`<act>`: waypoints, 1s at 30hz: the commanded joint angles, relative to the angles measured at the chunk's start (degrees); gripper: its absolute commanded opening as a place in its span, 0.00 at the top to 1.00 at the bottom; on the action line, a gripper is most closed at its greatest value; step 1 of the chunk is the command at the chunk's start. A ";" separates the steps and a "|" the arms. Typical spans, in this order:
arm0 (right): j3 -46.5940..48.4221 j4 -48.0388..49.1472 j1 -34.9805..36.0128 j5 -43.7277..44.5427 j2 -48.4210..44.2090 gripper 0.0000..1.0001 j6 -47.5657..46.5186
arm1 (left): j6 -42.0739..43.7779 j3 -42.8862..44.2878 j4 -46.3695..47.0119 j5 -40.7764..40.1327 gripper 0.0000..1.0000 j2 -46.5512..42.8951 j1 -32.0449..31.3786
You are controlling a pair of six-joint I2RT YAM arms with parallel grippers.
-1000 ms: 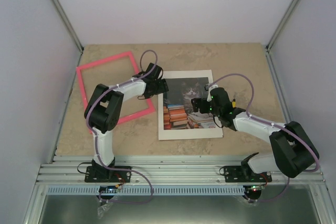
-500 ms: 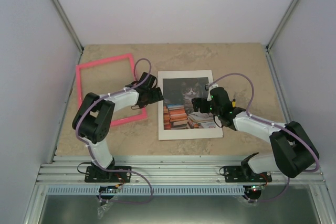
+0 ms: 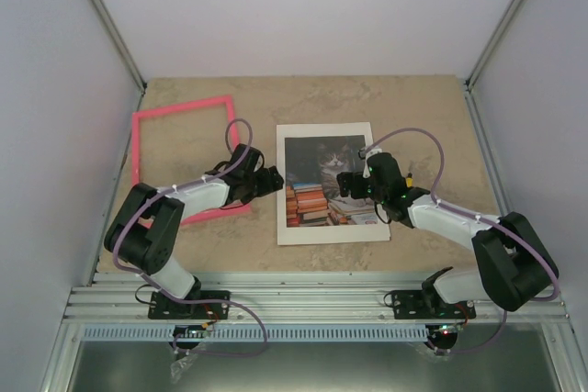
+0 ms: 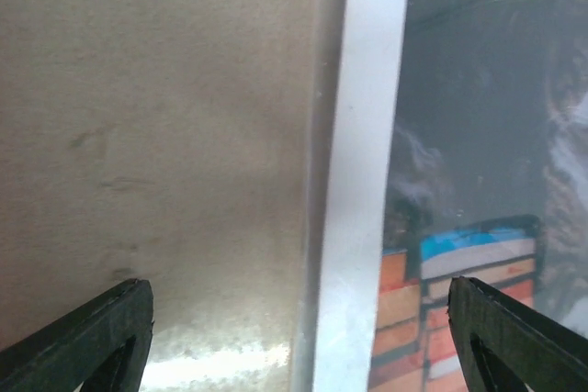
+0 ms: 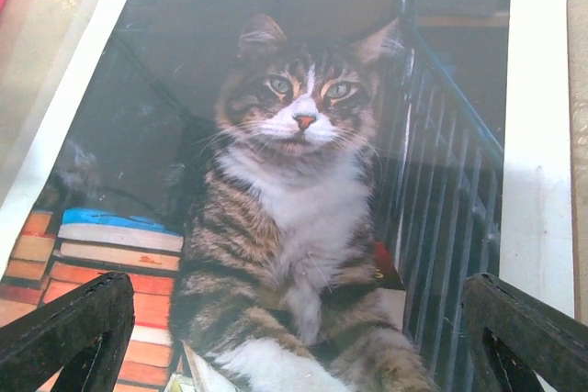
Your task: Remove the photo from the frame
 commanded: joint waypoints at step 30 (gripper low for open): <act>0.15 -1.97 -8.59 -2.28 1.32 0.02 2.33 | -4.91 -8.64 17.22 9.94 0.12 0.14 -4.50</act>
